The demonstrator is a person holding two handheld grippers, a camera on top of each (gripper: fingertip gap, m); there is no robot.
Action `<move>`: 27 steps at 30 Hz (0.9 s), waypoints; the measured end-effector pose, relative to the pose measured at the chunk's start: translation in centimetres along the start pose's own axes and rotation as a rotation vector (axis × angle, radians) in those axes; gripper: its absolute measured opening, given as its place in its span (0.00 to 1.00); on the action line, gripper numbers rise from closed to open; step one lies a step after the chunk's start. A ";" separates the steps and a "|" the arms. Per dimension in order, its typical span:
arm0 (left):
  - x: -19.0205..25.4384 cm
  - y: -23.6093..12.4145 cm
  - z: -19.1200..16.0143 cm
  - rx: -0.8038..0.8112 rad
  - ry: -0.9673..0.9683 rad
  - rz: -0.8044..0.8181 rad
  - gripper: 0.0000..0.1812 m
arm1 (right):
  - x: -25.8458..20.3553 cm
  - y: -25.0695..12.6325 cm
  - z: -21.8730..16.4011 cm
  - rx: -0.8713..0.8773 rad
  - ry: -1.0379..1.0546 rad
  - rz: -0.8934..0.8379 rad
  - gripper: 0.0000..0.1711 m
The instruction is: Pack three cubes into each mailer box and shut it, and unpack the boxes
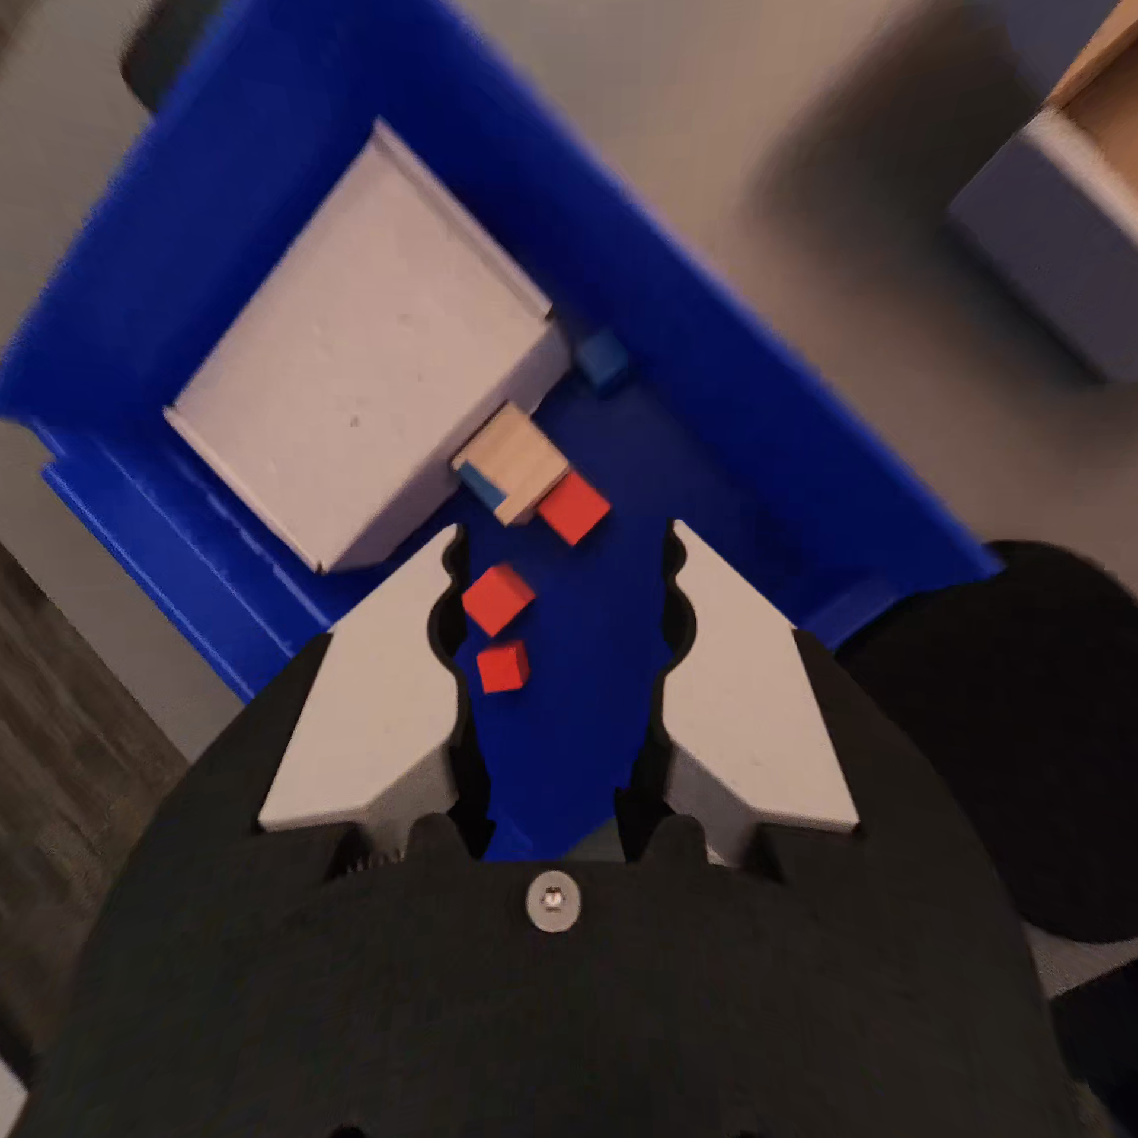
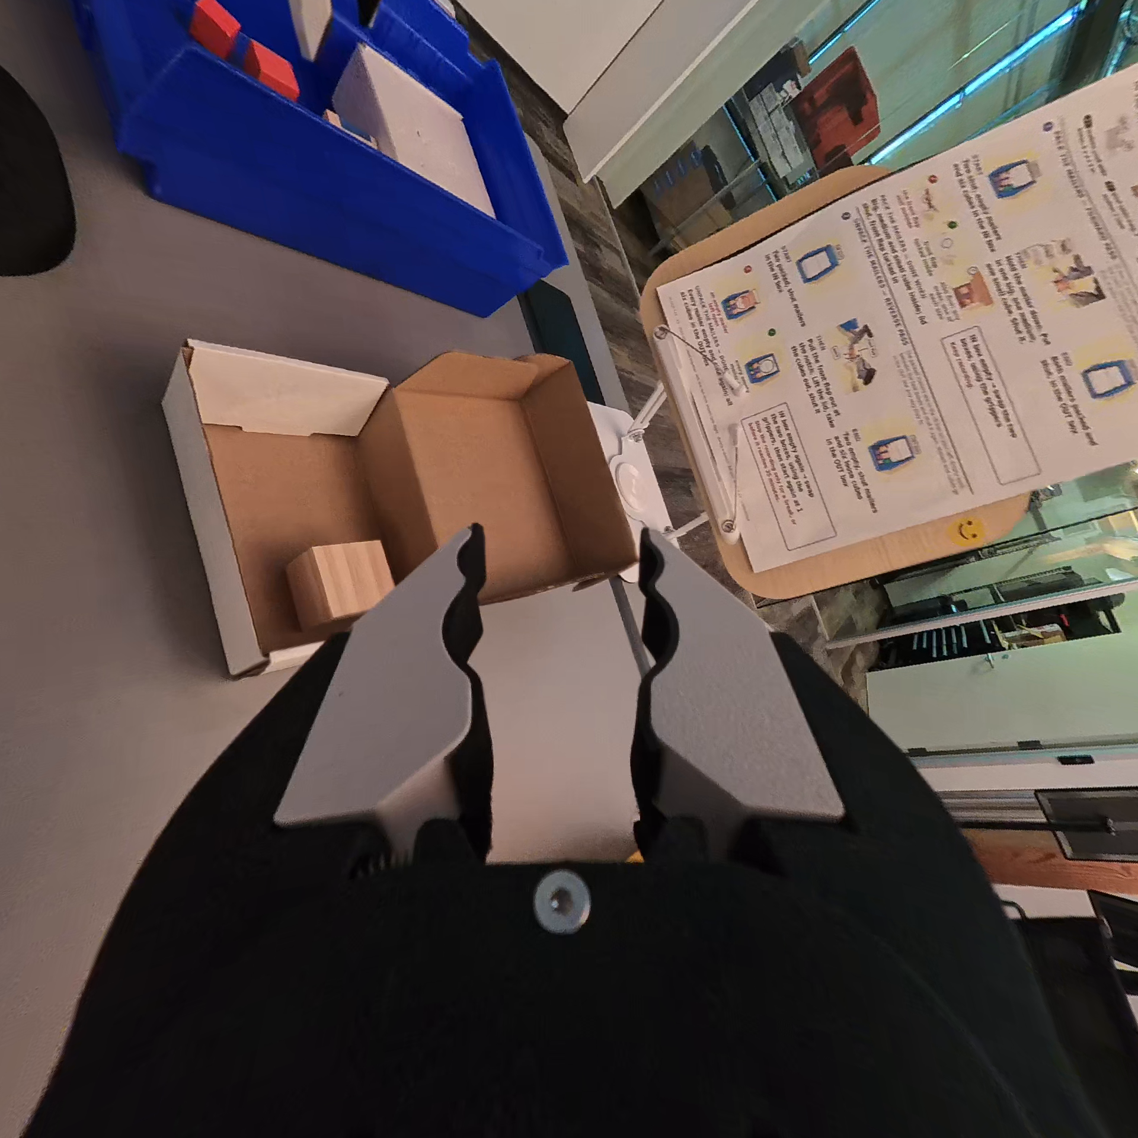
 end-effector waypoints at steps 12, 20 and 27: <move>-4.7 4.2 -7.5 -0.276 -0.263 0.145 0.32 | -0.9 0.9 -1.1 -0.051 -0.028 0.032 0.28; -5.2 5.6 -8.4 -0.299 -0.468 0.174 0.29 | -1.2 1.1 -1.5 -0.073 -0.046 0.038 0.28; -4.7 4.5 -7.4 -0.295 -0.558 0.159 0.14 | -0.8 0.9 -1.6 -0.077 -0.044 0.024 0.28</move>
Point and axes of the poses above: each gripper's, where its closed fingertips meet, y out along the fingers, z out of its top, x = y × z across the jaws, the point moved 1 cm from there along -y, back along the fingers, and after that the axes turned 4 degrees about x, right-handed, at the moved point
